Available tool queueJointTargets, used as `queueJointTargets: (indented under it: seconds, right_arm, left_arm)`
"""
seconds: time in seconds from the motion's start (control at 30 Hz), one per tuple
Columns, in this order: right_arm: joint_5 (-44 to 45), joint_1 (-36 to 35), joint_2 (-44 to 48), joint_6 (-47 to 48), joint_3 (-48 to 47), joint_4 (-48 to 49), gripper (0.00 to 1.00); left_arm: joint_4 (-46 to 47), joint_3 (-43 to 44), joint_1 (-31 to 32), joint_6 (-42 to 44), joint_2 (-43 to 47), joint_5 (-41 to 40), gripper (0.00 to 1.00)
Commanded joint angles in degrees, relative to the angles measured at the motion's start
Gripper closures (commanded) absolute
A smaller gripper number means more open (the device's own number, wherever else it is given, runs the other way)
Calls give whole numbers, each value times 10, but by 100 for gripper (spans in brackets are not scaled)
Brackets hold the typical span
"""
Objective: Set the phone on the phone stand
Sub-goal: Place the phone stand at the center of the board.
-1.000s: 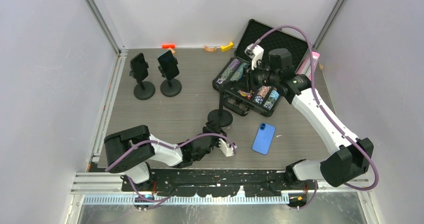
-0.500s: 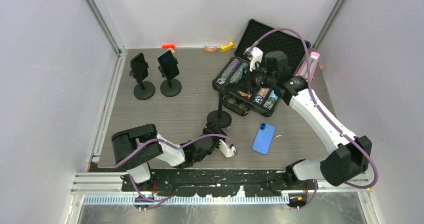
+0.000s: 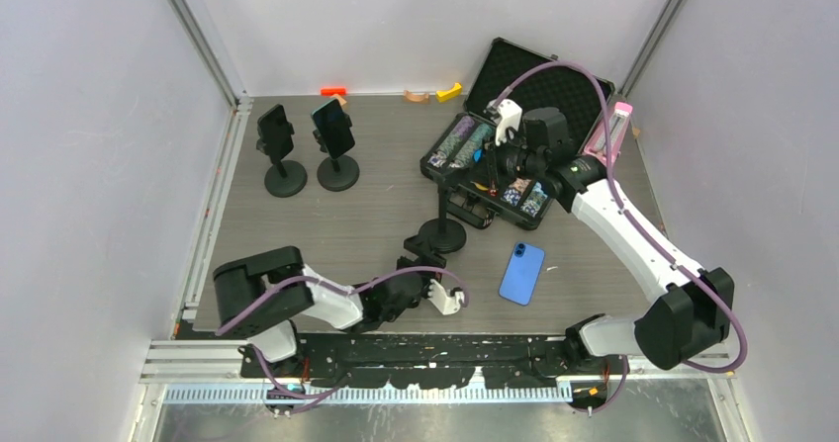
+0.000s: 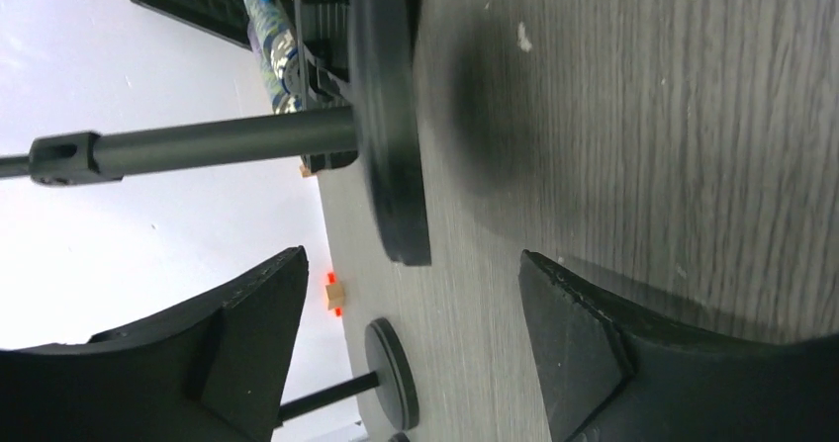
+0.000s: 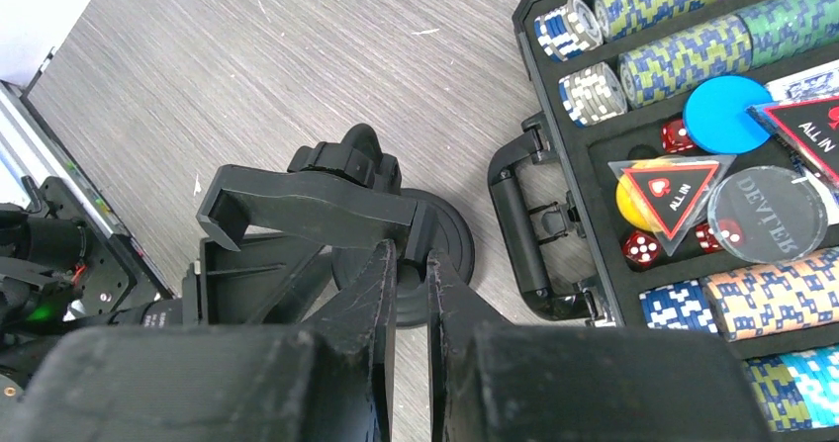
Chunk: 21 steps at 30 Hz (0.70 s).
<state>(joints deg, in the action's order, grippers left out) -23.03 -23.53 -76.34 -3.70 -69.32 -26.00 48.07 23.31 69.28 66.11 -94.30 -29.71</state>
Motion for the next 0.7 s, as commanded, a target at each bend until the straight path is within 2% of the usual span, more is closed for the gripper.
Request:
queueJointTargets:
  seconds: [0.0,0.1,0.17,0.23,0.47,0.67]
  right_arm:
    - [-38,-2,43,-31,18,77,100]
    - [-47,-2,55,-31,38,90,100]
    - [-54,-3,64,-33,56,104,100]
    - [-59,-5,71,-36,76,115,100]
    - [-92,-14,91,-28,109,135,100]
    - [-126,-22,107,-14,133,145,96]
  left_arm:
    - [-96,-5,3,-66,91,6,15]
    - [-242,9,1,-121,181,38,9]
    - [-345,27,-5,-158,258,76,1]
    - [-438,49,-23,-190,309,105,0]
    - [-562,103,-158,-268,396,267,0]
    - [-611,211,-215,-335,353,379,0]
